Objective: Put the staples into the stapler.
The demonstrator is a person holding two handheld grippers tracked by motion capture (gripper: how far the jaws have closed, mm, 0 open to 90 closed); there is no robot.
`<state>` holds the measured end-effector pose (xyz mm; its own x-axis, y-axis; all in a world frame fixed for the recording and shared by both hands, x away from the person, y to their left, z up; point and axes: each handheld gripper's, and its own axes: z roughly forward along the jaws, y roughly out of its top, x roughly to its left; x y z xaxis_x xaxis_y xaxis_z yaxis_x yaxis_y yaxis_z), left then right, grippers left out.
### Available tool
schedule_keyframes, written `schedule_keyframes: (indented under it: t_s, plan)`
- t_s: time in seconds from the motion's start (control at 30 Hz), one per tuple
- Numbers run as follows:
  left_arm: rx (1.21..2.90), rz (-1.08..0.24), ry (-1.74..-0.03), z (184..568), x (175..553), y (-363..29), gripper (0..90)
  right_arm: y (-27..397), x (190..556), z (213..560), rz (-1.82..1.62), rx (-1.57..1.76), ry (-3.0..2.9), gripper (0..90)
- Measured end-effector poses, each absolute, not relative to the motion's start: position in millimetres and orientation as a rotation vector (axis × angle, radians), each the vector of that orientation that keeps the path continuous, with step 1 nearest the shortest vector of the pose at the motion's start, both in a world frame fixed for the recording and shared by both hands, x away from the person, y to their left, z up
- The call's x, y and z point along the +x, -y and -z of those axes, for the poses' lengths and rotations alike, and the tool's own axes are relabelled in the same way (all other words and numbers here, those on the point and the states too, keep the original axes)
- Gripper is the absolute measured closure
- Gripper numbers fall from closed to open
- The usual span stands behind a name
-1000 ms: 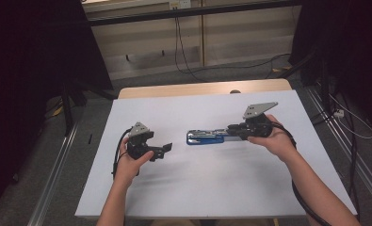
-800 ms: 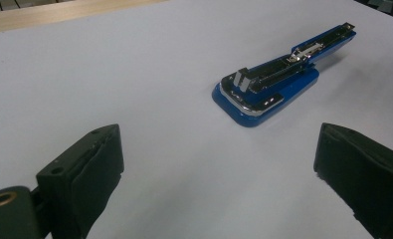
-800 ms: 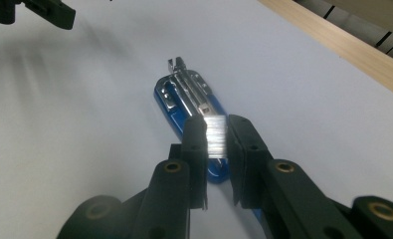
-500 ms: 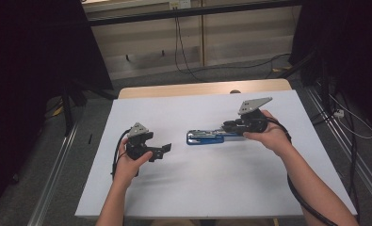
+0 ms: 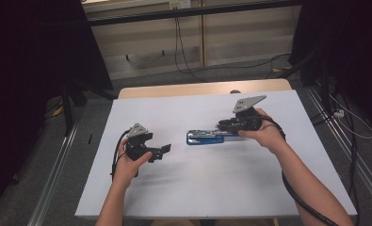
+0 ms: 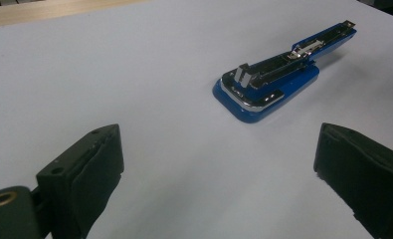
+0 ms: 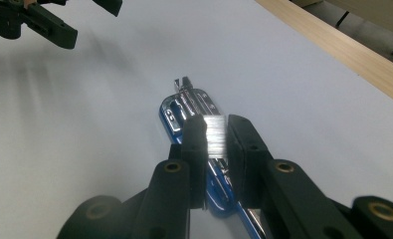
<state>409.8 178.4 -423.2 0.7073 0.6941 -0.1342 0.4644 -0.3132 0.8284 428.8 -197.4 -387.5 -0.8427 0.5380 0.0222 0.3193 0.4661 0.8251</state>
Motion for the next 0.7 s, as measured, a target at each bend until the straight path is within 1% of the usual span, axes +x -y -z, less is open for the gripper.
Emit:
schedule_keyframes:
  t_s: [0.7]
  plan:
    - [1.963, -0.316, -0.901, 423.2, 408.8, -183.8, 5.6, 180.3, 445.7, 386.7, -1.299, 0.681, -2.514, 79.4]
